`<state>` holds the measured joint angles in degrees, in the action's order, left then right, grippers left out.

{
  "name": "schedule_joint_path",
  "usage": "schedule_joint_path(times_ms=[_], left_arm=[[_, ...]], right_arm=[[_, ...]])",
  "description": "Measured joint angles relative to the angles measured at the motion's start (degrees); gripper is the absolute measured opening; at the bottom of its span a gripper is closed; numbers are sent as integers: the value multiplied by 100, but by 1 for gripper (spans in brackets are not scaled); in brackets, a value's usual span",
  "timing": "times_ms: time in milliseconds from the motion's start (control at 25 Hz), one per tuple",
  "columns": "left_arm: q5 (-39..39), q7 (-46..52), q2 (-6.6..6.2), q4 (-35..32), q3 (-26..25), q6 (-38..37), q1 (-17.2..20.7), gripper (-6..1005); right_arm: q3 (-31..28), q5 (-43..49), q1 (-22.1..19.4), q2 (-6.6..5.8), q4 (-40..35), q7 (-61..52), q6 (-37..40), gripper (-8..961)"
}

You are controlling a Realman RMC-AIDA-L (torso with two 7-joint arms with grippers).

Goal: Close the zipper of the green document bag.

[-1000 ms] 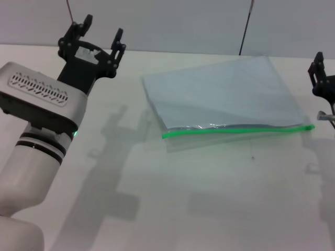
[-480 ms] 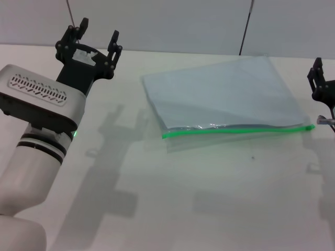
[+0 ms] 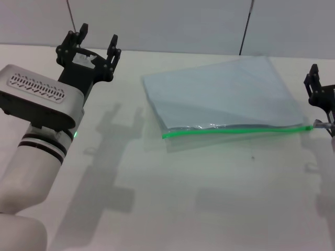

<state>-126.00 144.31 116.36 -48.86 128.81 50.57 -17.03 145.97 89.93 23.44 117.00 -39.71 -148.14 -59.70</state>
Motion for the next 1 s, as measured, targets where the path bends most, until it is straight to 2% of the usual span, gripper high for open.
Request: schedule_joint_path(times_ms=[1000], left_arm=[[14, -19, 0, 8, 3, 50, -2, 617]], right_arm=[[54, -73, 63, -3, 25, -4, -61, 729]])
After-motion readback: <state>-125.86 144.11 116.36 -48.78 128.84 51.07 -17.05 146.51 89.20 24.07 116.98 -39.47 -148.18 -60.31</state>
